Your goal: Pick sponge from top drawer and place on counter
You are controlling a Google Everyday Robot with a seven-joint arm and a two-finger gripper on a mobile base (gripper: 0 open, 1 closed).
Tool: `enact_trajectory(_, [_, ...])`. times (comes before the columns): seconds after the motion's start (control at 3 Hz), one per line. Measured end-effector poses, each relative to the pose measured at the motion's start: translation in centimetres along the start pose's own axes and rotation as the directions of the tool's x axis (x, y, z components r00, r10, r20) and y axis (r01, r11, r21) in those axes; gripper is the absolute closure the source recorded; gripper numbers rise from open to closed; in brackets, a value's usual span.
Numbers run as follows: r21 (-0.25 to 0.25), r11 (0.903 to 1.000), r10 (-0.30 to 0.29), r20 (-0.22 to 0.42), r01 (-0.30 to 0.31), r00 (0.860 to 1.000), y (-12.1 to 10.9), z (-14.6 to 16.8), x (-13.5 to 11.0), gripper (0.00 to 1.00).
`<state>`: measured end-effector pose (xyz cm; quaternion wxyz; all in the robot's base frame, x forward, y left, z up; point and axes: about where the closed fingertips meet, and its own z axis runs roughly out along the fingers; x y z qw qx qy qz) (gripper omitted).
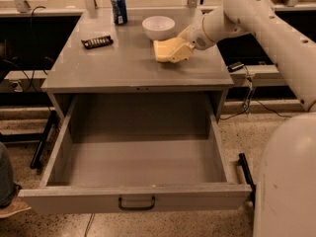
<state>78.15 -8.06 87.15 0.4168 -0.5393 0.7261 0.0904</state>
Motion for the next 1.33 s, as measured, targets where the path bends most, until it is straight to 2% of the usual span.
enact_trajectory(0.67, [-0.029, 0.9994, 0.021, 0.022, -0.021, 1.000, 1.2, -1.9, 1.6, 0.00])
enact_trajectory(1.0, [0.060, 0.9971, 0.048, -0.011, -0.047, 0.999, 1.1, -7.2, 3.5, 0.00])
enact_trajectory(1.33, [0.164, 0.9858, 0.045, -0.054, -0.035, 0.998, 2.3, -12.4, 4.2, 0.00])
